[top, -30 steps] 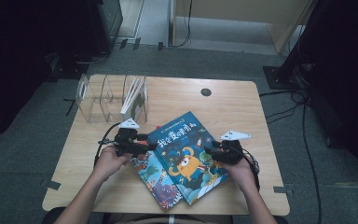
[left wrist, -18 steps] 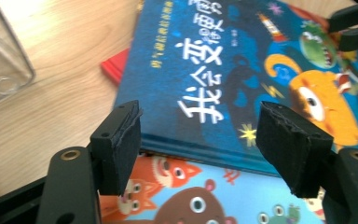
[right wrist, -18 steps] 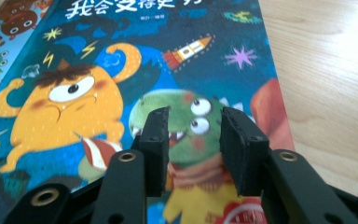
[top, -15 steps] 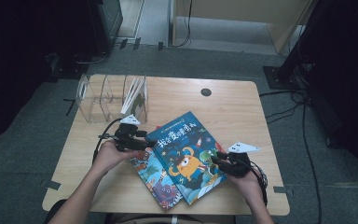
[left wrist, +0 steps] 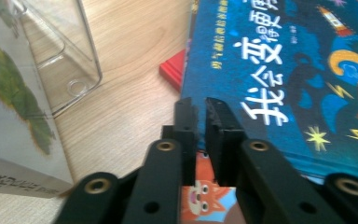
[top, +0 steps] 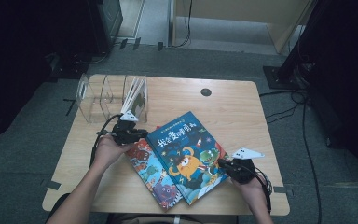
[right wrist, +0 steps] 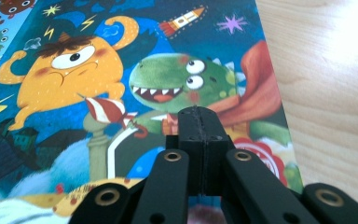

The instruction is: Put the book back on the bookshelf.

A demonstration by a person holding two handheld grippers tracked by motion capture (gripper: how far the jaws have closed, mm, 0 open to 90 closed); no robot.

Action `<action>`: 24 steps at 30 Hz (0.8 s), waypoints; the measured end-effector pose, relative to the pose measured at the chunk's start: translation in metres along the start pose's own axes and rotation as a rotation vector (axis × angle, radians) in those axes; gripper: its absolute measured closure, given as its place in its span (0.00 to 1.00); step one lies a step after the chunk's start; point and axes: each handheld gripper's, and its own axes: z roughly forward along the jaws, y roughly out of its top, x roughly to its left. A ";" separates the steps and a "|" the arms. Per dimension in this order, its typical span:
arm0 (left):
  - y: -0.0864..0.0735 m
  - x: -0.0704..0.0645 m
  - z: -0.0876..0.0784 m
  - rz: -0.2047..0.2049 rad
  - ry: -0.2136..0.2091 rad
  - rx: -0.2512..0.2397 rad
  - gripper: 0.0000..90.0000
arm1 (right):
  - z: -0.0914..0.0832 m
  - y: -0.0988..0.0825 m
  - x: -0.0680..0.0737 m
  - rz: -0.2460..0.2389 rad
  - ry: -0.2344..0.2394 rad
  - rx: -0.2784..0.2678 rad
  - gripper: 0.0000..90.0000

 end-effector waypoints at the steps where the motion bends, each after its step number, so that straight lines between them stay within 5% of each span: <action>1: 0.000 0.001 0.001 -0.005 0.005 0.004 0.96 | -0.002 -0.002 0.000 0.010 0.003 -0.001 1.00; 6: -0.001 0.010 0.011 -0.058 -0.020 0.037 0.98 | -0.010 -0.010 0.007 -0.013 -0.004 0.000 1.00; 12: 0.001 0.011 0.013 -0.031 0.018 0.023 0.97 | -0.015 -0.016 0.007 -0.014 -0.015 -0.010 1.00; 24: 0.000 0.012 0.018 -0.026 0.025 0.031 0.98 | -0.025 -0.024 0.002 0.010 -0.039 -0.012 1.00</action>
